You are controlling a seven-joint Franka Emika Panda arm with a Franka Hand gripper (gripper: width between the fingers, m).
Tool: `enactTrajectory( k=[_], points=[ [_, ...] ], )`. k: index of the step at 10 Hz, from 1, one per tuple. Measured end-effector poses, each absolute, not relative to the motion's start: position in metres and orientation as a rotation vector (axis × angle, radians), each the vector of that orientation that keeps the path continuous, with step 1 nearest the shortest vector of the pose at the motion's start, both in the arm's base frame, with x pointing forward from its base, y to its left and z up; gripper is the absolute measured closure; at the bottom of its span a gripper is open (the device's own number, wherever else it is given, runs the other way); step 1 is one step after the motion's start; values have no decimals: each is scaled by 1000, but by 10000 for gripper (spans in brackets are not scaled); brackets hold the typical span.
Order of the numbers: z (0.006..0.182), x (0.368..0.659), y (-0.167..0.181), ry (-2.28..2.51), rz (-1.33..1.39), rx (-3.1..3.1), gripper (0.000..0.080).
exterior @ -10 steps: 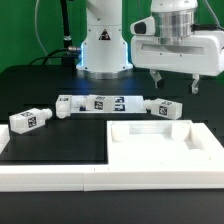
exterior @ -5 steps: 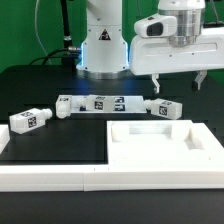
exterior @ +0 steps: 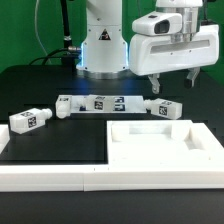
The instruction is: Assemble one leg
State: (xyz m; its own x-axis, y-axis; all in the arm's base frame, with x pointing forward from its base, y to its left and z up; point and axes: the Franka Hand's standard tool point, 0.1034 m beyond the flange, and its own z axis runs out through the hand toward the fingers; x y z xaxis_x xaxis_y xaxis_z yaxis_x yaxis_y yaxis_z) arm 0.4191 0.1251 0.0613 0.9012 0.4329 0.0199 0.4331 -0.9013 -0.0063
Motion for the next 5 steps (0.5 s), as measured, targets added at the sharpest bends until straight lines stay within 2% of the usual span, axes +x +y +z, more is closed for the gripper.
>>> enactTrajectory(
  k=[2, 4, 5],
  points=[
    [61, 426, 128, -922, -147, -3031, 150],
    [61, 421, 139, -1049, 45, -2993, 150],
    [64, 422, 133, -998, 168, -2990, 150]
  ],
)
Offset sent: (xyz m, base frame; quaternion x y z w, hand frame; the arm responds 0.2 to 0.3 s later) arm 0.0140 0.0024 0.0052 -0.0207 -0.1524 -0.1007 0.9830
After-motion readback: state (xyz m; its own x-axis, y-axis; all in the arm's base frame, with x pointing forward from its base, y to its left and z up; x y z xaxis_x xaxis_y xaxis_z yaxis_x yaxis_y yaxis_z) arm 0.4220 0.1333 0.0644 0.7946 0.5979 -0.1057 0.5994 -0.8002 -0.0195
